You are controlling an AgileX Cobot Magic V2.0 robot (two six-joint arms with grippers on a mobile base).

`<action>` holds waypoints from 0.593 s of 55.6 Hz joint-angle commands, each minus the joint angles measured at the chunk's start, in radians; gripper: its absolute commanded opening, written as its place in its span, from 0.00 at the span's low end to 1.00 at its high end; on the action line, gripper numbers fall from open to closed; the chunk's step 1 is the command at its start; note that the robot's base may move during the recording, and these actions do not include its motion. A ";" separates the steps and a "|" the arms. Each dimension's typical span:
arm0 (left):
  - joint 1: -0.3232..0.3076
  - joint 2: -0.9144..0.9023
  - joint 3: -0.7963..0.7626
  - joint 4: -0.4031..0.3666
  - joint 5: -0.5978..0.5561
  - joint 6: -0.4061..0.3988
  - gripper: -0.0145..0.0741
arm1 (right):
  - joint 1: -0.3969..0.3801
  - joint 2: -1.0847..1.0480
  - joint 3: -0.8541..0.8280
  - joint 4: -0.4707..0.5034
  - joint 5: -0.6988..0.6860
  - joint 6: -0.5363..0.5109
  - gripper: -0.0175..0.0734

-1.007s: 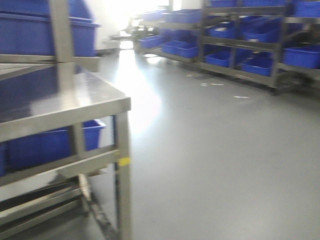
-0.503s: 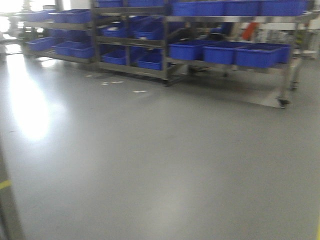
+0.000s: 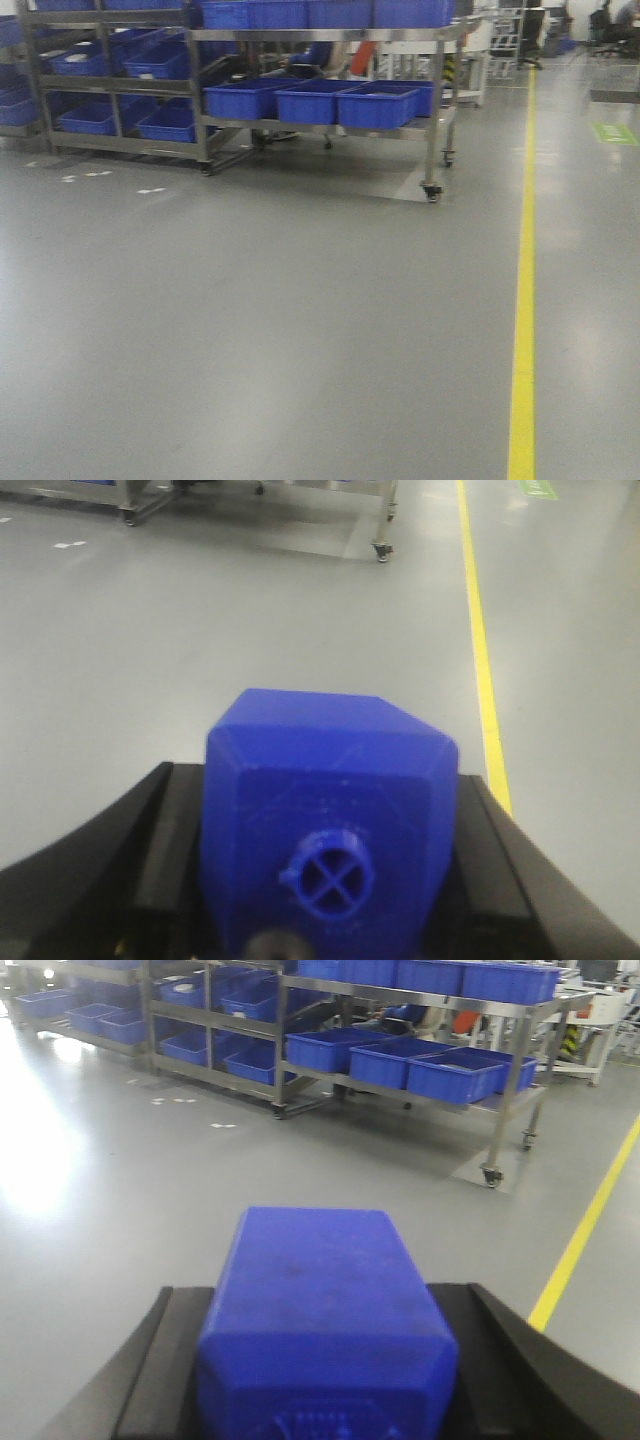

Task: Pick and sort blue part to right shelf
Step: 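Drive the base away from the table holding both bottles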

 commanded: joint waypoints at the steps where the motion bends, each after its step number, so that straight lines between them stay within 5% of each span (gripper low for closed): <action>1: 0.003 0.017 -0.033 -0.012 -0.090 -0.008 0.47 | -0.001 0.020 -0.028 -0.030 -0.087 -0.008 0.33; 33: 0.003 0.017 -0.033 -0.012 -0.090 -0.008 0.47 | -0.001 0.020 -0.028 -0.030 -0.087 -0.008 0.33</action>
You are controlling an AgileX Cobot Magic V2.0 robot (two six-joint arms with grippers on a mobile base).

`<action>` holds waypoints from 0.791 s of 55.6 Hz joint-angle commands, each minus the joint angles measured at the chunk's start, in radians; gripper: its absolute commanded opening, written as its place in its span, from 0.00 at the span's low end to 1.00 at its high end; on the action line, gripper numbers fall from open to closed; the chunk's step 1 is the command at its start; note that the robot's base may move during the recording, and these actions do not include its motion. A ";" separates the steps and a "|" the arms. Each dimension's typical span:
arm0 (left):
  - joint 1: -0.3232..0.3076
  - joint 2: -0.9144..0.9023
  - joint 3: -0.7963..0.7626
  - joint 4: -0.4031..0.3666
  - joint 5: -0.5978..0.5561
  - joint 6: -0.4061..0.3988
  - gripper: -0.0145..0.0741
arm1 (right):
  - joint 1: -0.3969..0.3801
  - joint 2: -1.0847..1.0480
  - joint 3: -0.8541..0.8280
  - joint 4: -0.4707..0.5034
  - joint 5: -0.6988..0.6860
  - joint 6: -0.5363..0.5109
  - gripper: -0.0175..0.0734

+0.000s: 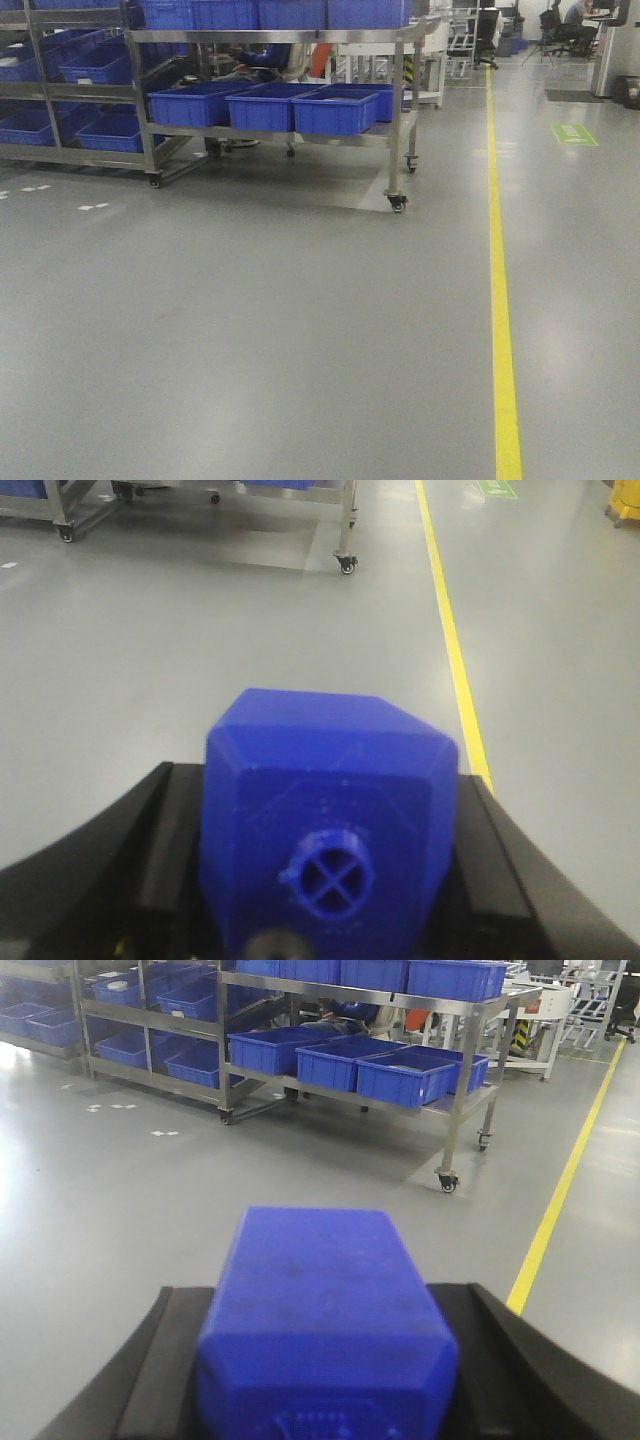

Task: Pick and sort blue part to right shelf
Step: 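Drive the base away from the table holding both bottles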

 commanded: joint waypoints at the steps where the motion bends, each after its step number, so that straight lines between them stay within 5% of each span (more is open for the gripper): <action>1: 0.003 0.017 -0.033 -0.012 -0.090 -0.008 0.47 | -0.001 0.020 -0.028 -0.030 -0.087 -0.008 0.33; 44: 0.003 0.017 -0.033 -0.012 -0.090 -0.008 0.47 | -0.001 0.020 -0.028 -0.030 -0.082 -0.008 0.33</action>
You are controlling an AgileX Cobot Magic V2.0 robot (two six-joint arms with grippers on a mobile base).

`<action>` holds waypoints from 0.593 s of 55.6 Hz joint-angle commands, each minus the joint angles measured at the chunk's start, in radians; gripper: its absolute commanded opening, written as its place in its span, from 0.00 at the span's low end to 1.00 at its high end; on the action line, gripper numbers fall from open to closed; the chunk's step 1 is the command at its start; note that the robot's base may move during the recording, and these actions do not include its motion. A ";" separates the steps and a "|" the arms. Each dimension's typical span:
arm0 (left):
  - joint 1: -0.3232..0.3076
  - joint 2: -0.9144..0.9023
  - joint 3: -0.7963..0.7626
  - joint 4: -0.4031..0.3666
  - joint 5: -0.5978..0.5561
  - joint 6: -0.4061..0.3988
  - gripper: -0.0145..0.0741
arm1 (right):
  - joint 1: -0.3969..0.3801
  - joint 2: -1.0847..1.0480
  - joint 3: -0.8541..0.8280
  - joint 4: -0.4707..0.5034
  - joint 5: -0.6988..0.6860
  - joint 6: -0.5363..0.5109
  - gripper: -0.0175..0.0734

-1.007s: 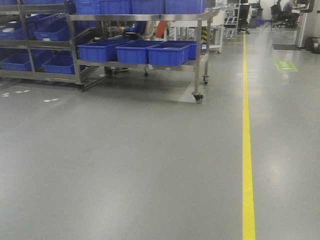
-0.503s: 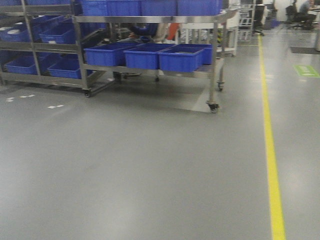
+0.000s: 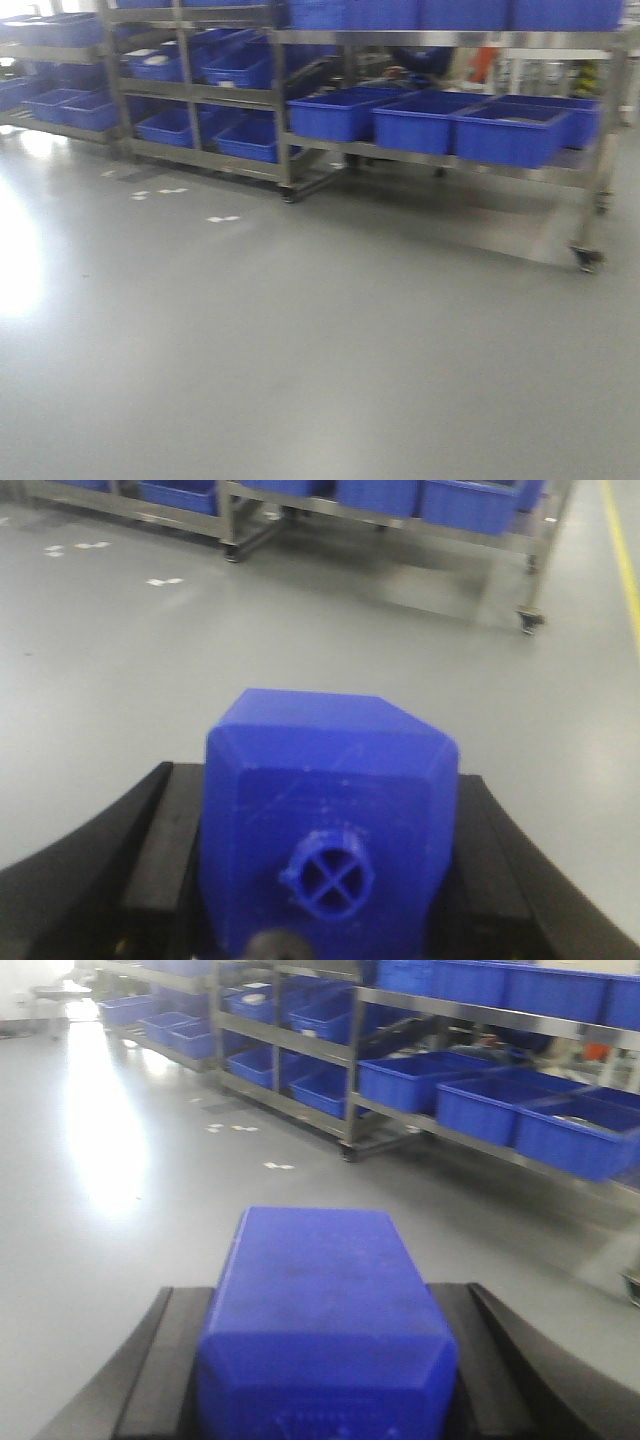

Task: Pick and sort blue part to right shelf
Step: 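Drive the base away from the table holding both bottles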

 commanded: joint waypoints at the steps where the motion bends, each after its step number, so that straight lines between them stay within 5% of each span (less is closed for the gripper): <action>1: 0.003 0.017 -0.033 -0.012 -0.090 -0.008 0.47 | -0.001 0.020 -0.028 -0.029 -0.086 -0.008 0.33; 33: 0.003 0.017 -0.033 -0.012 -0.090 -0.008 0.47 | -0.001 0.020 -0.028 -0.029 -0.082 -0.008 0.33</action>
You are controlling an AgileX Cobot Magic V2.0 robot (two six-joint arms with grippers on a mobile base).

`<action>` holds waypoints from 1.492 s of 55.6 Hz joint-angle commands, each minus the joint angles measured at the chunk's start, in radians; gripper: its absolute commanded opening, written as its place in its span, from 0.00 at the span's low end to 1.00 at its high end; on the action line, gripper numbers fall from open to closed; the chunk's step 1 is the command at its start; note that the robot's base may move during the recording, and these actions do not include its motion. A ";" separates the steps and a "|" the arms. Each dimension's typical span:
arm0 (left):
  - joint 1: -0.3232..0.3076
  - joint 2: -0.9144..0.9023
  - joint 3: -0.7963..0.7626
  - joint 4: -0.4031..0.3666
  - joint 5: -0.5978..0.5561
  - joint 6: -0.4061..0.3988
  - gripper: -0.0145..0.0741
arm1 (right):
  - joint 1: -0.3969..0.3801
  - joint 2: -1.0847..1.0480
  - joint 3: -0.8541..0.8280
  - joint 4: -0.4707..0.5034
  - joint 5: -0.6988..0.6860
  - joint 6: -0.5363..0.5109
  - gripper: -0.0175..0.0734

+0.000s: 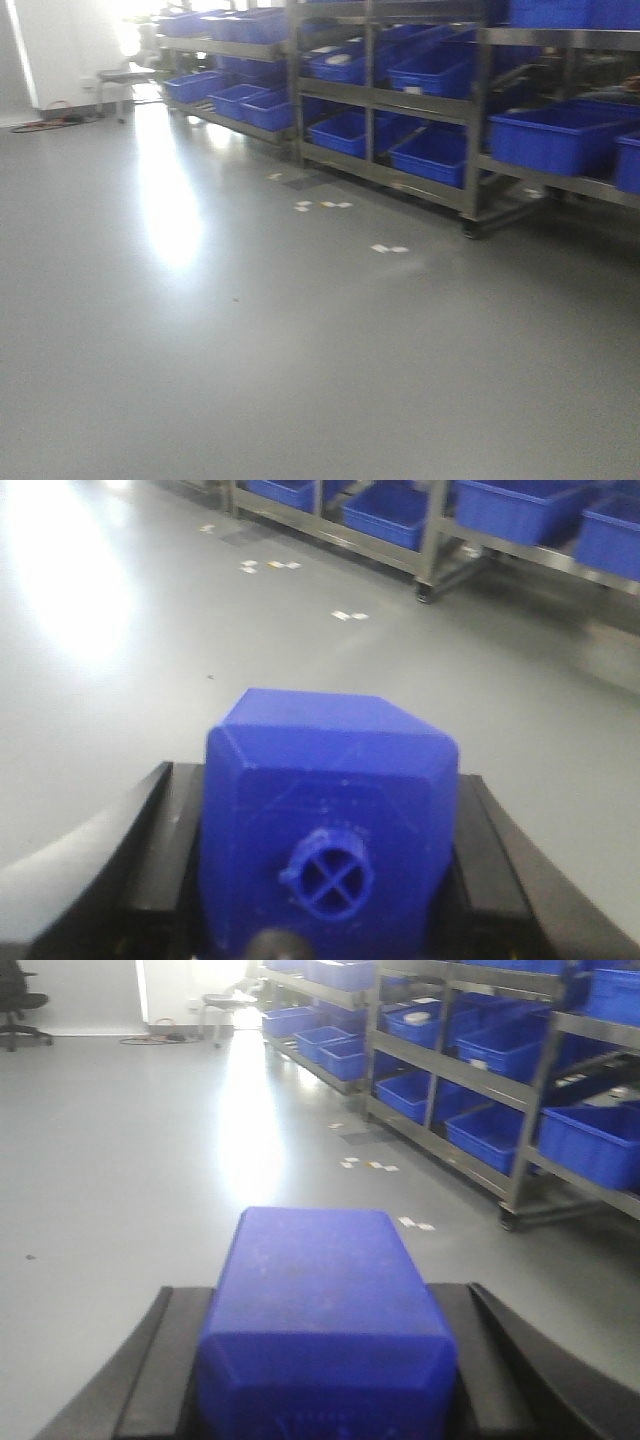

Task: Pick and sort blue part to right shelf
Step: 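Drive the base away from the table holding both bottles, then drive the base down the aisle and turn toward the bin shelf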

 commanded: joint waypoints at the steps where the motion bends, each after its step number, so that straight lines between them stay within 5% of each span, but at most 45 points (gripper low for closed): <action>1: 0.003 0.017 -0.033 -0.012 -0.090 -0.008 0.47 | -0.001 0.020 -0.028 -0.027 -0.086 -0.008 0.33; 83: 0.003 0.017 -0.033 -0.012 -0.090 -0.008 0.47 | -0.001 0.020 -0.028 -0.027 -0.086 -0.008 0.33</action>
